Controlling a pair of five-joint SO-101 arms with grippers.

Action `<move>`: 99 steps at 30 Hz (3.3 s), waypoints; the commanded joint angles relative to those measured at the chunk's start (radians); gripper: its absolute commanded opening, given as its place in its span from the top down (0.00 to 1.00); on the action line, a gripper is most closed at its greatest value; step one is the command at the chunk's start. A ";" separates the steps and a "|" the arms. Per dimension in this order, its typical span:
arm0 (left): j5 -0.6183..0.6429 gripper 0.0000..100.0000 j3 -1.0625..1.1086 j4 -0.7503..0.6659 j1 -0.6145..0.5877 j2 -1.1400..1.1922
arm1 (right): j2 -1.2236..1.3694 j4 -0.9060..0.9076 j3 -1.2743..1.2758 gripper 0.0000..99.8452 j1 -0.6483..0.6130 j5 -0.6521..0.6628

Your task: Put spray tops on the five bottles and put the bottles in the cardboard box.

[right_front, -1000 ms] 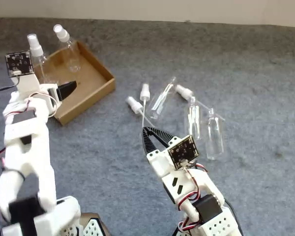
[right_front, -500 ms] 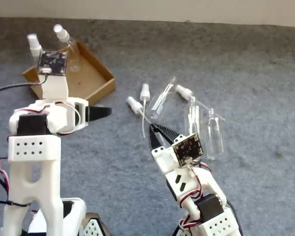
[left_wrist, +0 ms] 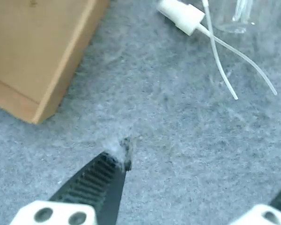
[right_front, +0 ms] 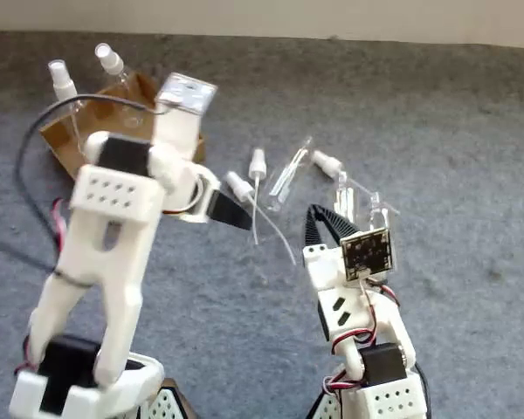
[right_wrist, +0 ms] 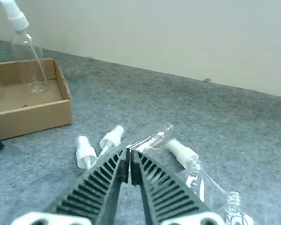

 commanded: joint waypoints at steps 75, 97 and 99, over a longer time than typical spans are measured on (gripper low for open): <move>-0.100 0.74 -1.015 -0.089 0.222 1.059 | -0.012 -0.004 0.111 1.00 -0.030 0.012; -0.103 0.88 -1.017 -0.095 0.223 1.056 | -0.012 -0.004 0.111 1.00 -0.030 0.012; -0.103 0.88 -1.018 -0.092 0.222 1.056 | -0.012 -0.004 0.111 1.00 -0.030 0.012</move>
